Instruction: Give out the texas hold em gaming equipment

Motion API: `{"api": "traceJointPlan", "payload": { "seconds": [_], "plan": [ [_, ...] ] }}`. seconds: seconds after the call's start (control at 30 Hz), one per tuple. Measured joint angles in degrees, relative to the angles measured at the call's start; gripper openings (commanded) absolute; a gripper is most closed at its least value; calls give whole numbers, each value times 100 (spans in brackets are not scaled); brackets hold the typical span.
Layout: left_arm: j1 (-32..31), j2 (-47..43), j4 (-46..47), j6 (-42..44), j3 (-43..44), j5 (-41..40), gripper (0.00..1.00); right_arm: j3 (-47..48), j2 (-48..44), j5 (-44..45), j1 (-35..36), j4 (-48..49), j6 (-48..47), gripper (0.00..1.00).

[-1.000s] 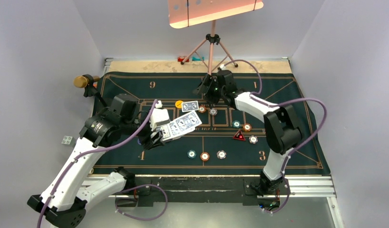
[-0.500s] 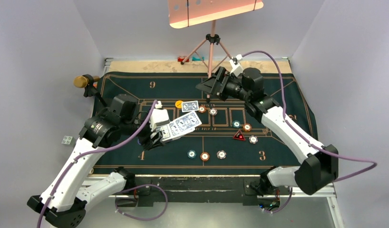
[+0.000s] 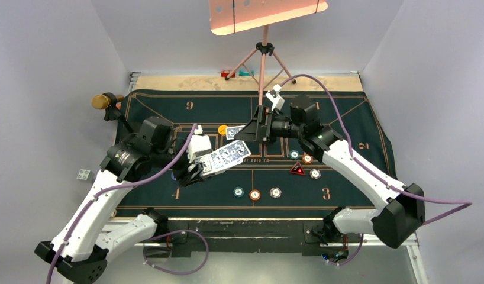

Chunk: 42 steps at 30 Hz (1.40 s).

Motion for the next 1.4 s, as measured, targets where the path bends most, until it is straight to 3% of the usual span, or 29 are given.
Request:
{"api": "traceJointPlan", "payload": {
  "seconds": [0.23,0.63,0.7,0.97,1.4],
  "plan": [
    [2,11,0,0,0,-2,0,-164,-59,-105,234,57,0,98],
    [0,31,0,0,4,-4,0,-223,9,-190,474,7,7,42],
    [2,31,0,0,4,-4,0,-223,9,-190,474,-48,4,37],
    [2,31,-7,0,4,-7,0,-221,4,-186,474,-116,-2,31],
    [0,31,-2,0,7,-4,0,236,-57,57,474,-719,-404,35]
  ]
}}
